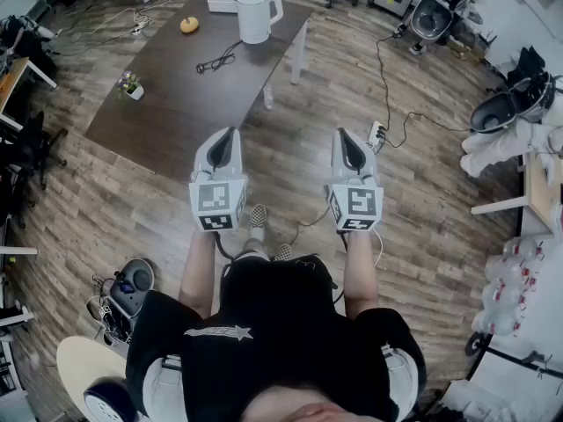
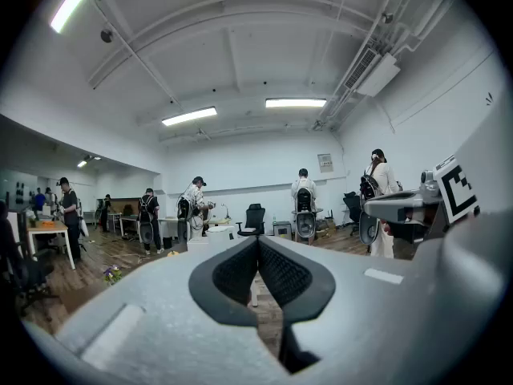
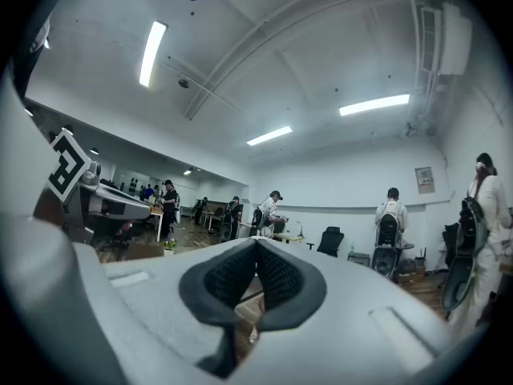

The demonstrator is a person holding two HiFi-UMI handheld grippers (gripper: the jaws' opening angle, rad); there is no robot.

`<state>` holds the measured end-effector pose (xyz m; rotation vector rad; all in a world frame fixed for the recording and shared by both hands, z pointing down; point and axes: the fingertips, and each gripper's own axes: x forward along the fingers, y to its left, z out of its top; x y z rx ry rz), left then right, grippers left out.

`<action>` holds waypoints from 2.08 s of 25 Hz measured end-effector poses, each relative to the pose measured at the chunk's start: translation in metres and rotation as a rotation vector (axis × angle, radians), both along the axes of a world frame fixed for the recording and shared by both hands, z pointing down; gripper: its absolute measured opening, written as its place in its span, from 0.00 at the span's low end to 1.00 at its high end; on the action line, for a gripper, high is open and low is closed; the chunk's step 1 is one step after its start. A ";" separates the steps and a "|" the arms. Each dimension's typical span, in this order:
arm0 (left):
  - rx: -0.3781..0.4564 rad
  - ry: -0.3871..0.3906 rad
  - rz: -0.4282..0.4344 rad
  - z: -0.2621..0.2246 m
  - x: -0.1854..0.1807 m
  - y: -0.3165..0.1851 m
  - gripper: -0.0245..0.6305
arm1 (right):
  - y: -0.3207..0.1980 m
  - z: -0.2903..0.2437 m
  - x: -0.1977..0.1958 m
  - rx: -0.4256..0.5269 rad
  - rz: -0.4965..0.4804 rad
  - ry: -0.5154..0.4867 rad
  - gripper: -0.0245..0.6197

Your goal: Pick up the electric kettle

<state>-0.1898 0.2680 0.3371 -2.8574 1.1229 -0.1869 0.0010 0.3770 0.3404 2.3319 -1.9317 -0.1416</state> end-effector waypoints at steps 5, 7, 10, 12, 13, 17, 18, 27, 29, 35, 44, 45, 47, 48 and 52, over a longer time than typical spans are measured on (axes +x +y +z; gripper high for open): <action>-0.012 -0.004 -0.002 0.005 0.004 0.006 0.05 | 0.005 0.002 0.007 0.001 0.008 -0.025 0.05; -0.015 -0.007 -0.003 0.009 0.006 0.006 0.05 | 0.006 0.005 0.009 -0.005 0.012 -0.021 0.05; -0.023 -0.010 0.000 0.012 0.014 0.004 0.05 | 0.005 0.011 0.016 -0.017 0.019 -0.023 0.05; -0.030 -0.010 0.002 0.014 0.021 -0.002 0.05 | 0.001 0.013 0.022 -0.018 0.021 -0.027 0.05; -0.032 -0.012 0.002 0.016 0.025 -0.006 0.05 | -0.003 0.014 0.026 -0.018 0.022 -0.028 0.05; -0.031 -0.017 0.004 0.021 0.046 -0.030 0.05 | -0.023 0.021 0.047 -0.019 0.034 -0.031 0.05; -0.030 -0.016 0.006 0.022 0.053 -0.037 0.05 | -0.029 0.023 0.053 -0.019 0.036 -0.034 0.05; -0.041 -0.042 0.021 0.030 0.125 -0.134 0.05 | -0.125 0.032 0.118 -0.021 0.040 -0.066 0.05; -0.059 -0.052 0.023 0.034 0.139 -0.160 0.05 | -0.151 0.032 0.129 -0.028 0.038 -0.067 0.05; -0.088 -0.068 0.025 0.044 0.175 -0.235 0.05 | -0.231 0.039 0.156 -0.057 0.022 -0.078 0.05; -0.112 -0.049 -0.001 0.050 0.202 -0.326 0.05 | -0.333 0.042 0.184 -0.075 -0.005 -0.071 0.05; -0.111 -0.049 -0.003 0.050 0.204 -0.332 0.05 | -0.340 0.042 0.185 -0.075 -0.007 -0.071 0.05; -0.113 -0.048 -0.008 0.051 0.205 -0.343 0.05 | -0.353 0.041 0.188 -0.076 -0.013 -0.071 0.05; -0.114 -0.046 -0.014 0.051 0.206 -0.349 0.05 | -0.360 0.041 0.188 -0.077 -0.019 -0.069 0.05; -0.119 -0.030 -0.047 0.053 0.205 -0.372 0.05 | -0.388 0.042 0.191 -0.083 -0.047 -0.060 0.05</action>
